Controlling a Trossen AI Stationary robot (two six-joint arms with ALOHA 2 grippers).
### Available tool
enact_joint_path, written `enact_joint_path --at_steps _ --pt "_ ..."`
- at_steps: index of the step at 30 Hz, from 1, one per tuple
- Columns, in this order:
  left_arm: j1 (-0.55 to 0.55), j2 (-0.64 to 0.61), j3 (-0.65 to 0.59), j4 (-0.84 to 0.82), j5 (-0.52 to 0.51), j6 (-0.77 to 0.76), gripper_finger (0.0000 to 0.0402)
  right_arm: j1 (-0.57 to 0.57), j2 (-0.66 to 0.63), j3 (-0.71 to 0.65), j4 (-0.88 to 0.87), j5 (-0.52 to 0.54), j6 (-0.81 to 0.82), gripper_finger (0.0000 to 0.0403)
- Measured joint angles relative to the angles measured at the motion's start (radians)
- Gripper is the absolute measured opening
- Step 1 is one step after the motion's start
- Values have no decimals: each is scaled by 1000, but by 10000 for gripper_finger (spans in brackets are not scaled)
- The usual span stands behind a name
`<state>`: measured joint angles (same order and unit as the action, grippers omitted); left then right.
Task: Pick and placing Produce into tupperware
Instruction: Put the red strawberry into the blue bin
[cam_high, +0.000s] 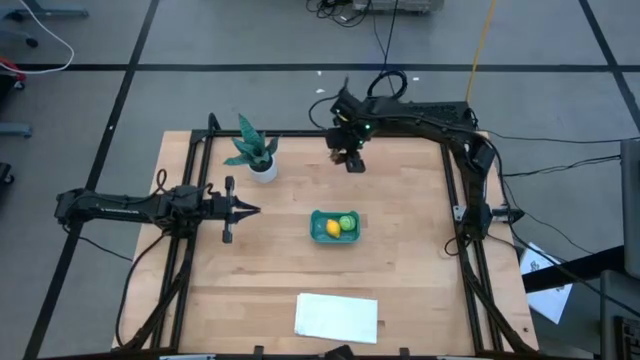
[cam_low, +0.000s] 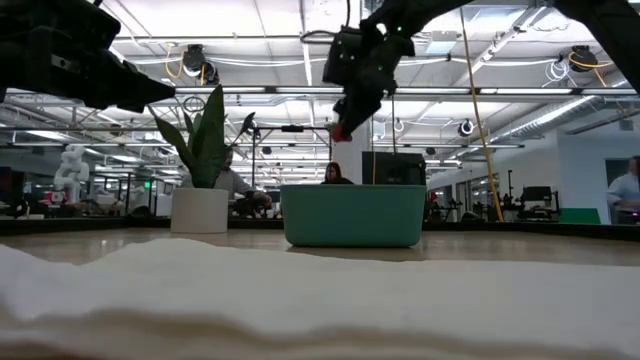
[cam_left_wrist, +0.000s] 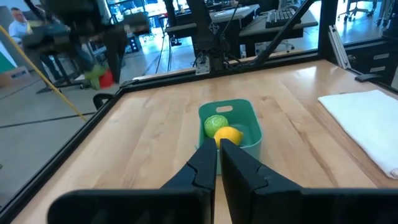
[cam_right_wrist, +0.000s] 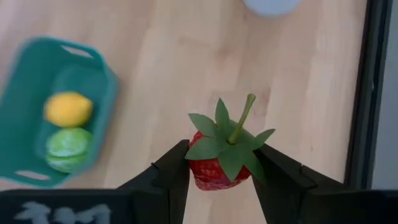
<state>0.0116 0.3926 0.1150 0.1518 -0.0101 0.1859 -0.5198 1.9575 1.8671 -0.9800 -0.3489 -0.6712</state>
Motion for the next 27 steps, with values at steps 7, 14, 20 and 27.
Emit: enact_joint_path --at_steps 7,14,20,27 --pt "0 0 0 0 0 -12 26 0 -62 0 -10 -48 20 143" --pt "0 0 0 0 0 -12 26 5 -103 0 -62 -46 31 143" --pt "0 0 0 -1 0 -12 26 19 -140 0 -70 -45 31 143" --pt "0 0 0 -1 0 -12 26 18 -189 0 -77 -42 47 142"
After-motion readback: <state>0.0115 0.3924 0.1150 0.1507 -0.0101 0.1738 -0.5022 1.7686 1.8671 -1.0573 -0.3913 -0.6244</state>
